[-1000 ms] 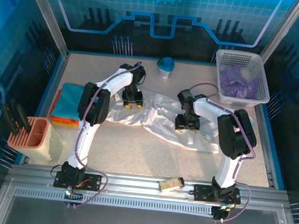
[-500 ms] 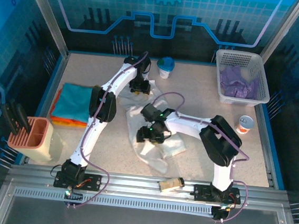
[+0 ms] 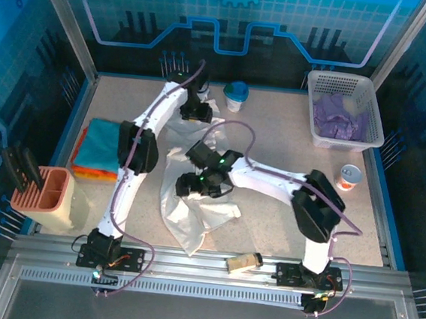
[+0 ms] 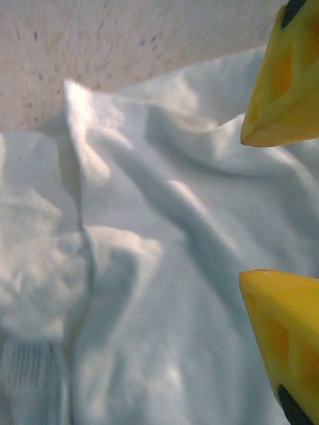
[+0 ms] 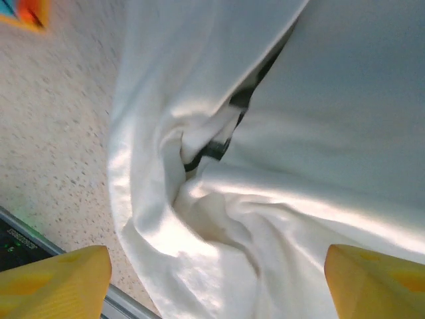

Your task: Fold and stack the t-shirts

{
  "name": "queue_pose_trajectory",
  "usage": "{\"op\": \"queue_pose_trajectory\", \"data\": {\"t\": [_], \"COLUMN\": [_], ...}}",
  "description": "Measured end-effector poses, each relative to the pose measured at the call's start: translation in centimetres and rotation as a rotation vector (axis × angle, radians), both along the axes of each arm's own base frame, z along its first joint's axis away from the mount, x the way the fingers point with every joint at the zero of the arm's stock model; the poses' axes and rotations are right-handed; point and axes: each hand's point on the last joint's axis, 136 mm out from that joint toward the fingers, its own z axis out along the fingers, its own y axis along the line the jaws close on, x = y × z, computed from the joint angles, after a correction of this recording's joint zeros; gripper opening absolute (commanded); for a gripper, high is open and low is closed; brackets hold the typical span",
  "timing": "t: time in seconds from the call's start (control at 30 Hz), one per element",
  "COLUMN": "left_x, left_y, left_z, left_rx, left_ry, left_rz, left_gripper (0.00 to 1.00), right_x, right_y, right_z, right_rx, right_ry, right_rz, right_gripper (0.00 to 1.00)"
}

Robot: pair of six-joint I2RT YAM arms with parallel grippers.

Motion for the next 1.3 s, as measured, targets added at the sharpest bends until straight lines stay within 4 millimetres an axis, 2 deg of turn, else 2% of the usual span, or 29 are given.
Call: {"op": "queue_pose_trajectory", "data": {"t": [0.1,0.13,0.2,0.3,0.37,0.43,0.6,0.73,0.83,0.9,1.2,1.3], "left_x": [-2.3,-3.4,-5.5,-7.7,-8.4,-8.5,-6.8,-4.8,-3.5,-2.7,3.1,5.0], "left_y": [1.3,1.8,2.5,3.3,3.7,4.3,4.8,4.3,3.9,3.9,4.0,4.2], "left_z": [4.5,5.6,6.4,5.1,2.7,0.4,-4.0,-6.8,-8.6,-8.5,-8.2,-7.9], "left_rx": [-0.028,-0.038,-0.052,-0.064,-0.067,-0.061,-0.058,-0.058,-0.054,-0.058,-0.123,-0.146], "left_ry": [-0.05,-0.064,-0.072,-0.047,0.0,0.046,0.108,0.128,0.149,0.161,0.099,0.066], "left_rz": [0.044,0.064,0.094,0.137,0.168,0.197,0.238,0.237,0.237,0.241,0.263,0.268], "left_gripper": [0.54,0.54,0.55,0.55,0.55,0.54,0.52,0.52,0.51,0.51,0.52,0.53], "right_x": [1.8,2.2,2.7,2.2,1.0,-0.1,-2.1,-3.7,-3.7,-3.9,-4.5,-5.4], "right_y": [-2.1,-3.0,-4.3,-6.6,-7.9,-8.4,-8.7,-10.4,-10.1,-10.2,-10.1,-10.2], "right_z": [3.0,3.3,2.7,-0.1,-2.1,-3.4,-5.8,-8.5,-8.2,-8.6,-8.0,-7.7], "right_rx": [-0.007,-0.02,-0.051,-0.113,-0.152,-0.163,-0.162,-0.197,-0.144,-0.132,-0.012,0.013], "right_ry": [-0.092,-0.107,-0.114,-0.071,-0.024,0.014,0.061,0.108,0.089,0.094,0.099,0.135], "right_rz": [-0.006,-0.008,-0.005,0.016,0.037,0.06,0.071,0.024,-0.024,-0.05,-0.141,-0.137], "right_gripper": [0.84,0.83,0.79,0.75,0.73,0.72,0.69,0.69,0.68,0.68,0.69,0.8]}}
